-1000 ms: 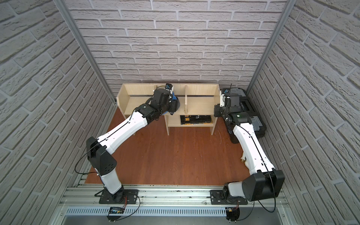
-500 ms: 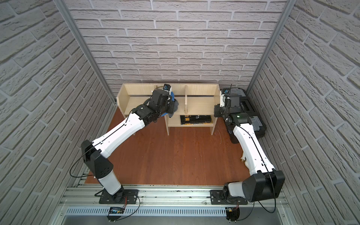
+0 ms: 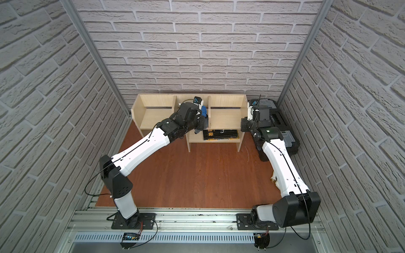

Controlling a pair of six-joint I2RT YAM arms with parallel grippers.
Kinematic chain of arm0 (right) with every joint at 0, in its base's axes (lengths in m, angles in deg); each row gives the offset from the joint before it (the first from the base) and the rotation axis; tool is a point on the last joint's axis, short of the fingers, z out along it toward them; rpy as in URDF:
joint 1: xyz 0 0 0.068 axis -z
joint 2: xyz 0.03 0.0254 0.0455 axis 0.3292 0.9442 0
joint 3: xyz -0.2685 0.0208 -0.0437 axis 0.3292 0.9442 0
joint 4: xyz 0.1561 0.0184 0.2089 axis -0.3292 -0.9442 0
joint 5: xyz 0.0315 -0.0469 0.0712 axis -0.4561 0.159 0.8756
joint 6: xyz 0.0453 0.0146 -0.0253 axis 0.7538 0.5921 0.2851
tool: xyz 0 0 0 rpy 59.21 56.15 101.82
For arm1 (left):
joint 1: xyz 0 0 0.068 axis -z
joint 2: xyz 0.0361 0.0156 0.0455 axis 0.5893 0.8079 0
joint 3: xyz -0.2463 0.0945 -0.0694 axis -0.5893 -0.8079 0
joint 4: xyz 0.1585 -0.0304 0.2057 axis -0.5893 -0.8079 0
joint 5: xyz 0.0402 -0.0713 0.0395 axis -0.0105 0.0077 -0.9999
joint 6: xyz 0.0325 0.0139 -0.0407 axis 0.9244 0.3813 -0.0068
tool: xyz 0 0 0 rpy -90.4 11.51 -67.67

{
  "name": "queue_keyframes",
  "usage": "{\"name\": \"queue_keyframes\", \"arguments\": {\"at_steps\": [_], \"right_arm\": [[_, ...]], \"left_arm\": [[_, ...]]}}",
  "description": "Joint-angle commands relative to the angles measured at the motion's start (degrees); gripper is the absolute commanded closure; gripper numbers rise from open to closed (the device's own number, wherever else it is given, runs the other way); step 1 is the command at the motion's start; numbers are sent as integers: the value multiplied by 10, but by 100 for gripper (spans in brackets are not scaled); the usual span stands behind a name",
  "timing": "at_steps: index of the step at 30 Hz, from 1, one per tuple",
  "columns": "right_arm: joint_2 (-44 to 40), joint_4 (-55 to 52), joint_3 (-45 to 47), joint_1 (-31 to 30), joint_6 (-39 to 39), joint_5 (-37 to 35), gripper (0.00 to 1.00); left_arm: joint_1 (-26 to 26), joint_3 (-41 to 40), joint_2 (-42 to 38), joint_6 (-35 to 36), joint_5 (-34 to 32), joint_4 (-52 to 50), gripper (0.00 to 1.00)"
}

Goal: Wipe the bookshelf clean with a cloth
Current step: Wipe the dust from the shelf.

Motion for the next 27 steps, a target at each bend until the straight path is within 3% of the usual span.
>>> {"name": "queue_keyframes", "arguments": {"at_steps": [1,10,27], "right_arm": [[-14,-3,11,-21,54,169,97],[-12,-2,15,-21,50,165,97],[-14,-9,9,-21,52,163,96]], "left_arm": [[-21,37,26,24,-79,3,100],[-60,99,76,55,-139,-34,100],[-13,33,42,30,-90,22,100]]}}
